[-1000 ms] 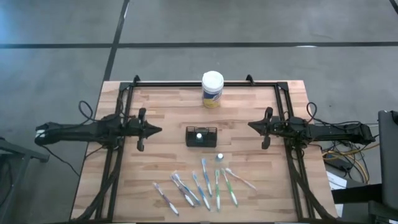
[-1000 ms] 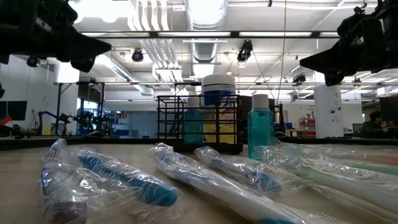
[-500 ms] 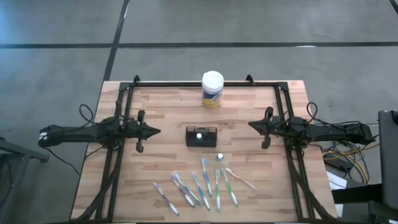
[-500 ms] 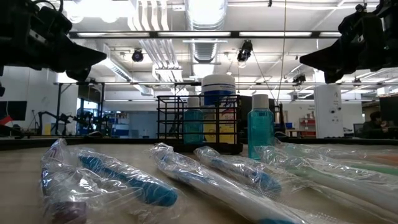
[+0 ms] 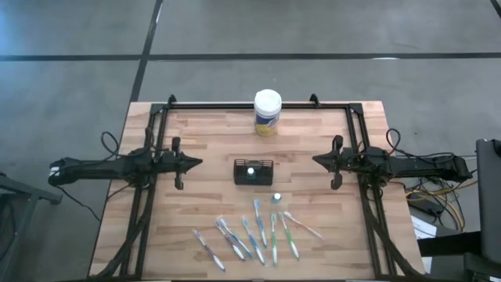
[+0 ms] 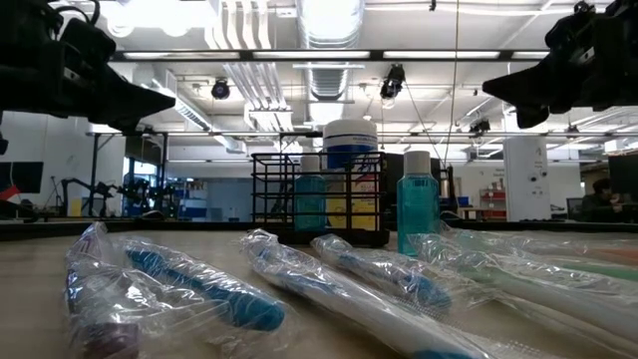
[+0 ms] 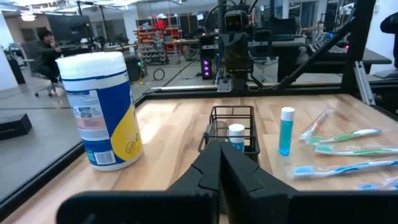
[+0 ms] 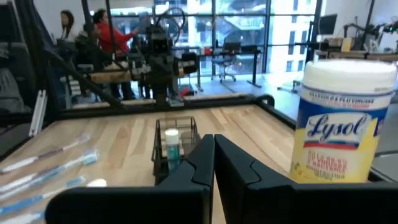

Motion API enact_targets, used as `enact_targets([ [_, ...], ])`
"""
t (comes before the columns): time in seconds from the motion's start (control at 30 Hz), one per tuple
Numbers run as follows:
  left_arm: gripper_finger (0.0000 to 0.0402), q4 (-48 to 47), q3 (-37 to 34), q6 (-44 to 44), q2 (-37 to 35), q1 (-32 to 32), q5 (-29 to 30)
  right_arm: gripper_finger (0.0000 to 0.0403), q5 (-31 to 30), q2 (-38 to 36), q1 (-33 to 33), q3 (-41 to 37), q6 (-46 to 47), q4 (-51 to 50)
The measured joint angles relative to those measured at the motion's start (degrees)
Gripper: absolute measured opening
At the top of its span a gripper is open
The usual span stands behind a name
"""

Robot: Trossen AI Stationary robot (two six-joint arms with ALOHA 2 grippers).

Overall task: Pick & Place toothbrushing station
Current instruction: Put the mouthwash into the wire organizer

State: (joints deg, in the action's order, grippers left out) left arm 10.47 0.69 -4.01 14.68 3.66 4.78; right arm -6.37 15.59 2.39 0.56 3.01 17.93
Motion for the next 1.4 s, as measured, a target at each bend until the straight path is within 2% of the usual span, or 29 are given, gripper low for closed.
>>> enact_targets([
  [0.13,0.0011,0.05,0.0,-0.04,0.02,0.0,0.0,0.0008,0.26,0.93,0.0,0.95,0.14,1.65],
  [0.23,0.0014,0.05,0.0,-0.04,0.0,0.0,-0.02,0.0008,0.79,4.29,-0.03,4.55,1.94,0.52],
  [0.4,0.0013,0.13,0.0,-0.09,0.02,0.0,0.33,0.0008,3.43,14.84,-2.02,16.53,4.13,-10.06],
  [0.67,0.0013,0.6,0.0,-0.52,0.02,0.0,0.37,0.0015,-3.64,35.28,-6.85,38.15,4.77,-26.49],
  [0.83,0.0013,-0.06,0.0,-0.55,0.02,0.0,0.37,0.0052,-5.81,47.49,-8.71,51.82,5.22,-38.71],
  [1.17,0.0012,-3.02,0.0,-0.52,0.04,0.0,0.42,0.0173,-3.09,71.25,-10.67,79.64,12.61,-68.71],
  [1.27,0.0012,-3.12,0.0,-0.2,0.03,0.0,0.42,0.0187,-1.59,76.84,-11.02,85.34,13.31,-75.3],
  [1.4,0.0012,-3.36,0.05,-0.15,0.04,0.0,0.42,0.0189,2.29,82.45,-11.29,89.07,13.33,-78.27],
])
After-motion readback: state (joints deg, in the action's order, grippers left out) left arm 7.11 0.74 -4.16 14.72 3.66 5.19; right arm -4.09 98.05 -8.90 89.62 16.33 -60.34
